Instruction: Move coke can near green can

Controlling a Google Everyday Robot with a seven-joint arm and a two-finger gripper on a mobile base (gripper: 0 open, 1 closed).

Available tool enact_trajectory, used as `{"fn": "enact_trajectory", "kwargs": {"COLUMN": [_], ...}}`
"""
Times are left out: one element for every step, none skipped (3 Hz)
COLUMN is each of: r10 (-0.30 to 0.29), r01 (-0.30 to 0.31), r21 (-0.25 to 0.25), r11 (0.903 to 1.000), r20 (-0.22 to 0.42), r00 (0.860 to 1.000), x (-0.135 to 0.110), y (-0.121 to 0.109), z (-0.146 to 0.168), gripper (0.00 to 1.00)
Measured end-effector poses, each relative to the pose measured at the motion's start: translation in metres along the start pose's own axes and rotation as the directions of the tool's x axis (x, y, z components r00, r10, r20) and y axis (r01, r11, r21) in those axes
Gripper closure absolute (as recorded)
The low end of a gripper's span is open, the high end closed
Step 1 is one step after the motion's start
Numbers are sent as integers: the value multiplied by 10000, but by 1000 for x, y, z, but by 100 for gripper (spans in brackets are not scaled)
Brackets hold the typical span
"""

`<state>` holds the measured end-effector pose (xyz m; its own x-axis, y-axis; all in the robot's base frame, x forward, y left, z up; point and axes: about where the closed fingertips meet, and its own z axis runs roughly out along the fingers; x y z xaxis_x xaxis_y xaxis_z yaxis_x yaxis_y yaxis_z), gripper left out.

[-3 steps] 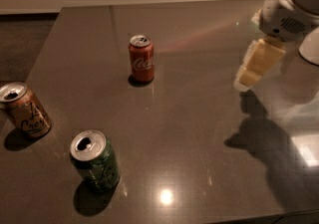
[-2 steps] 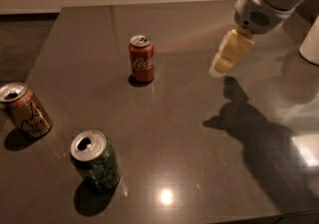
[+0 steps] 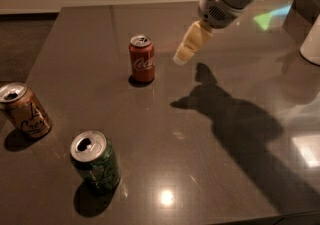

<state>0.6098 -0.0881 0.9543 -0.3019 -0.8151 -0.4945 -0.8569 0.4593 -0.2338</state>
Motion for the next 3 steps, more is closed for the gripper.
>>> {"fn": "enact_trajectory", "kwargs": {"r10": [-76,-304,-443], "r01": [99,394,582], "r21": [-447,-998,-1290], "r11": [9990,9942,9899], "r20": [497,904,1085], "r00": [9987,9954,9931], "x": [-33,-64,-76], "y": [10,31,43], "z": [30,62,75], "gripper": [0,0,0]}}
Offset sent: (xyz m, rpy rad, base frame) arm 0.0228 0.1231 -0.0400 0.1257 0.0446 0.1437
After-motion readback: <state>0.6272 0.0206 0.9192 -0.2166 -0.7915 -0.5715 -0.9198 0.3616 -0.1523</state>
